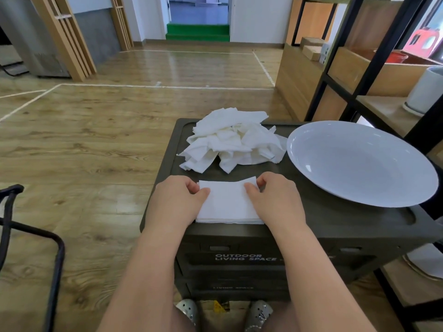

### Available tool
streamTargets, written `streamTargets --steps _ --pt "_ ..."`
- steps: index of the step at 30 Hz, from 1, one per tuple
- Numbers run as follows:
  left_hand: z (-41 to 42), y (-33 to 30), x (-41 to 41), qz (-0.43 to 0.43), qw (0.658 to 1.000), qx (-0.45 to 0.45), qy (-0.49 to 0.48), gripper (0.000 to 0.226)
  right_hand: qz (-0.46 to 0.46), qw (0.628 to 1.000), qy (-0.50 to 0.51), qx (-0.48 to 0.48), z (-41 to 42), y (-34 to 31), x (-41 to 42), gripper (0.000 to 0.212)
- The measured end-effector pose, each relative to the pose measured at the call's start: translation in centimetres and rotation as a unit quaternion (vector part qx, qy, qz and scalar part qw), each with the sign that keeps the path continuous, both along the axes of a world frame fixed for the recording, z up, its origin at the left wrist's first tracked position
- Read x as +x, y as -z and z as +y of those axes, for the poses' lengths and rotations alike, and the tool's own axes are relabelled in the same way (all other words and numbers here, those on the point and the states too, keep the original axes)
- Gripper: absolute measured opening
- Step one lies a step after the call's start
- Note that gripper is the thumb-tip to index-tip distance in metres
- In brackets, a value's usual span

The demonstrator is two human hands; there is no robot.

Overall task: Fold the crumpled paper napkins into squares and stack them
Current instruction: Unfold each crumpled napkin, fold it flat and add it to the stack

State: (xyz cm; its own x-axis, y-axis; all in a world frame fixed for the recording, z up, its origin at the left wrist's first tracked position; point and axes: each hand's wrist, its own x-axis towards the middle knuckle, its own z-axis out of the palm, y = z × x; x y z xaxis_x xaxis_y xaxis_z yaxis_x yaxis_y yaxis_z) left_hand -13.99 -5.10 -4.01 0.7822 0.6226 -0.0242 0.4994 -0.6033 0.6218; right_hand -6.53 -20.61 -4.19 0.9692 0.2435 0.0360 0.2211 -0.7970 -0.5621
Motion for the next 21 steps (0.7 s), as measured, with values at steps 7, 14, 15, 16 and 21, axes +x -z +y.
streamTargets --steps 7,14,15,16,21 --pt "0.1 0.1 -0.1 0.019 1.000 -0.004 -0.014 0.019 0.010 1.000 0.020 -0.016 0.1 0.1 -0.1 0.016" --pt "-0.1 -0.1 -0.1 0.009 1.000 -0.007 -0.026 0.019 0.019 0.999 0.045 -0.002 0.3 0.0 -0.2 0.021" --pt "-0.2 -0.1 -0.1 0.010 1.000 -0.008 -0.026 0.021 0.017 0.999 0.045 -0.003 0.3 0.0 -0.2 0.020" --pt "-0.1 -0.1 -0.1 0.010 1.000 -0.012 -0.025 0.023 0.016 0.999 0.046 -0.005 0.4 0.0 -0.3 0.019" --pt "1.2 -1.6 0.7 -0.097 0.992 -0.014 -0.074 0.017 0.019 0.999 0.037 0.008 0.5 -0.3 -0.2 0.014"
